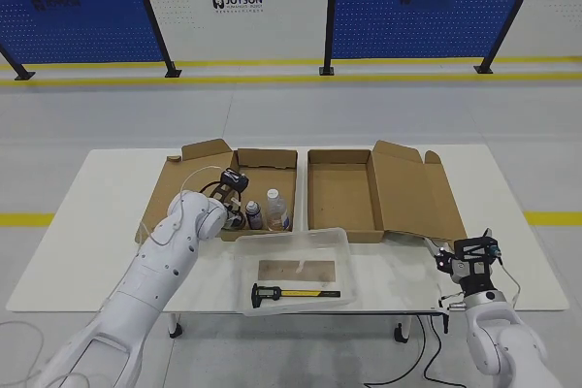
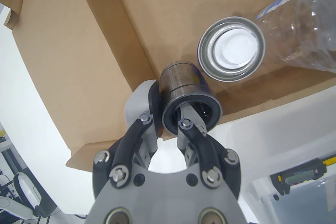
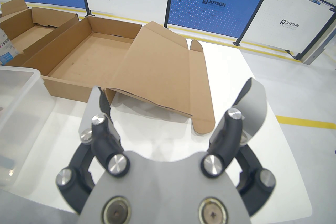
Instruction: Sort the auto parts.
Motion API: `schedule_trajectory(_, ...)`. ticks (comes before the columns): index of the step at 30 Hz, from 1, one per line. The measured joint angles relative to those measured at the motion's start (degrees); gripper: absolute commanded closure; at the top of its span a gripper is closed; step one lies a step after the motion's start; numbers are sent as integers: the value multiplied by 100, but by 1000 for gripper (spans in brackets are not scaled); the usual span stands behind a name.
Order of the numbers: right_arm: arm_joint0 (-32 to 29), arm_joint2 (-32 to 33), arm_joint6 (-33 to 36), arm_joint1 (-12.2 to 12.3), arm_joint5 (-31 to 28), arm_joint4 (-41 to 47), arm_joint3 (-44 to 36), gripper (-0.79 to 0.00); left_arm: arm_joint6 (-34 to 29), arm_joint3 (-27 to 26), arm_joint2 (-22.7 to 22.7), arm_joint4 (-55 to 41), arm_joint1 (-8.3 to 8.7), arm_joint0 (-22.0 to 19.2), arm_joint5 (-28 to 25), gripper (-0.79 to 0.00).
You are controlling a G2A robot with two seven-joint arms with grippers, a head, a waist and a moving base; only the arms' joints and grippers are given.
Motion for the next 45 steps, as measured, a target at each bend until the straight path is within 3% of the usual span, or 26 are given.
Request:
schedule_trajectory(1, 0, 0, 0, 0, 0, 0, 0, -785, -3, 7, -2, 10, -2, 0, 2, -3)
schedule_trajectory(4, 0, 0, 0, 0, 0, 0, 0, -785, -7, 12, -15, 26, -8, 3, 5, -148)
schedule_trajectory(7, 0, 0, 0, 0, 0, 0, 0, -785, 5, 8, -25, 42, -15, 8, 11, -240)
schedule_trajectory(19, 0, 0, 0, 0, 0, 0, 0, -785, 28, -202, -124, 256, -7, 33, 62, -314)
schedule_trajectory(26, 0, 0, 0, 0, 0, 0, 0, -785, -40, -1008, -453, 479, 105, 405, 212, -391)
schedule_trajectory(27, 0, 0, 0, 0, 0, 0, 0, -785, -46, -1155, -515, 516, 126, 479, 240, -462)
schedule_trajectory(28, 0, 0, 0, 0, 0, 0, 0, -785, -37, -1316, -585, 539, 147, 565, 274, -686)
schedule_trajectory(29, 0, 0, 0, 0, 0, 0, 0, -785, -6, -1547, -688, 569, 176, 698, 325, -785)
schedule_trajectory(35, 0, 0, 0, 0, 0, 0, 0, -785, 733, -2822, -1293, 807, 329, 1624, 598, -785)
schedule_trajectory(45, 0, 0, 0, 0, 0, 0, 0, -785, 2112, -4247, -1883, 1587, 448, 3152, 1267, -785)
